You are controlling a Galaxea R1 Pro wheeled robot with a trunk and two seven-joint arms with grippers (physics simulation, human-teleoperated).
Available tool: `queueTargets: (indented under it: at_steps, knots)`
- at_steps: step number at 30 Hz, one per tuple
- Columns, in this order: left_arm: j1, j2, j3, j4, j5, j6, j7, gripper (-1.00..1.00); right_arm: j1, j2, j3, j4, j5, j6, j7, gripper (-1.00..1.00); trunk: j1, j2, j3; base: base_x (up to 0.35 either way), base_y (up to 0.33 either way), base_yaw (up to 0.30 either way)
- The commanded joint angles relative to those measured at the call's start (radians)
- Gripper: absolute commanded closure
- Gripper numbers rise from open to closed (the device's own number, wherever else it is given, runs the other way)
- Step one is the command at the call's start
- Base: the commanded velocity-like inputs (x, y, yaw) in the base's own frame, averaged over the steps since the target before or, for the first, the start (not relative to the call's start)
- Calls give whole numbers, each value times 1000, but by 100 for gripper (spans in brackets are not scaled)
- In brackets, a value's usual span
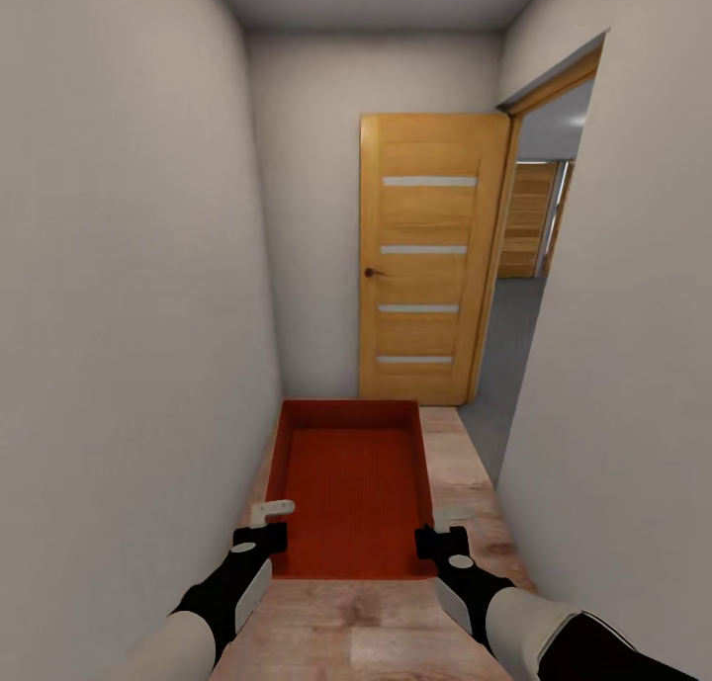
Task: Move the two storage containers from the living room to the garage. In the garage, place one container on the floor and stack the other container on top of it (either order is fine).
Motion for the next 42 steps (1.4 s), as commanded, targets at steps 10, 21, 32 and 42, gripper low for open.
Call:
queueTargets:
  at_steps: [10, 21, 32, 42]
  knots:
    - [0, 22, 62, -1, 22, 6, 10, 100, -1, -23, -73, -5, 13, -3, -1, 100, 1, -1, -1, 324, 0, 0]
    - [0, 22, 62, -1, 22, 5, 10, 100, -1, -23, -73, -5, 13, -3, -1, 100, 1, -1, -1, 324, 0, 0]
    - [0, 23, 62, -1, 22, 6, 10, 100, -1, -23, -73, -5, 13, -3, -1, 100, 1, -1, -1, 324, 0, 0]
    - [0, 22, 62, -1, 22, 6, 10, 100, -1, -23, -73, -5, 13, -3, -1, 100, 1, -1, -1, 324, 0, 0]
